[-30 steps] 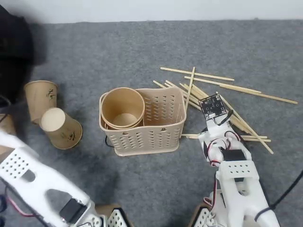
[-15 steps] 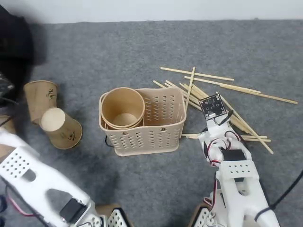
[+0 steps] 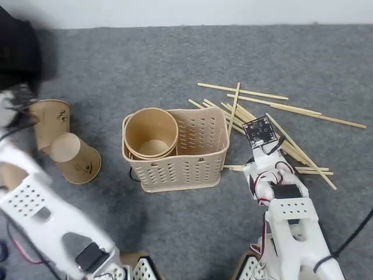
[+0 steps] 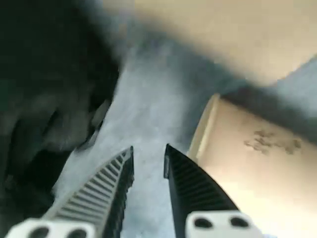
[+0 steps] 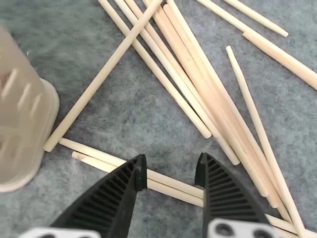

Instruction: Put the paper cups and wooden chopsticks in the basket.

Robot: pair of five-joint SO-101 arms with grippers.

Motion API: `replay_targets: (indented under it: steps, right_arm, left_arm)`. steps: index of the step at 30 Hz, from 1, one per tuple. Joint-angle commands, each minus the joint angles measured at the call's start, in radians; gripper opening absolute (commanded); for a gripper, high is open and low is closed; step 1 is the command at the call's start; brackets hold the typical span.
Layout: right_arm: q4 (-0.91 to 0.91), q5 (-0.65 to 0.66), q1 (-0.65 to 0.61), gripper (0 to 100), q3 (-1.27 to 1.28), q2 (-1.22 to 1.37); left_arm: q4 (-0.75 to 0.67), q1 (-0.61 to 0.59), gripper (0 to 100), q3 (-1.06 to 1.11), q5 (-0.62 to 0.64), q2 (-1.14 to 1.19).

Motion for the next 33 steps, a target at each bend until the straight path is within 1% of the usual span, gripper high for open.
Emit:
replay_targets:
  steps: [1,4,7,14,17,18,20,23,27,30,33]
  right_arm:
    - [-0.019,0.015,-0.008,18.0,-0.006,-0.007]
    - [-0.019,0.015,-0.007,18.0,-0.006,-0.007]
    - [-0.019,0.015,-0.007,18.0,-0.006,-0.007]
    - [-0.019,0.015,-0.007,18.0,-0.006,-0.007]
    - [-0.019,0.015,-0.008,18.0,-0.006,-0.007]
    - [-0.019,0.015,-0.008,18.0,-0.006,-0.007]
    - [-0.019,0.015,-0.010,18.0,-0.006,-0.007]
    - [-0.019,0.015,-0.010,18.0,-0.006,-0.007]
    - [-0.019,0.015,-0.008,18.0,-0.006,-0.007]
    - [-0.019,0.015,-0.008,18.0,-0.006,-0.007]
    - [-0.018,0.015,-0.008,18.0,-0.006,-0.007]
  left_arm:
    - [0.052,0.064,12,0.251,0.017,-0.118]
    - [0.052,0.098,12,0.331,0.021,-0.229]
    - [0.052,0.104,12,0.360,0.044,-0.354]
    - [0.054,0.078,12,0.364,0.048,-0.557]
    - [0.055,0.058,12,0.412,0.043,-0.635]
    - [0.055,0.051,12,0.447,0.032,-0.666]
    - [0.055,0.040,12,0.532,-0.052,-0.727]
    - [0.055,0.018,12,0.657,-0.091,-0.848]
    - [0.054,-0.032,12,0.832,-0.212,-0.991]
    - [0.051,-0.061,12,0.885,-0.265,-1.014]
    - [0.034,-0.063,13,0.885,-0.265,-0.967]
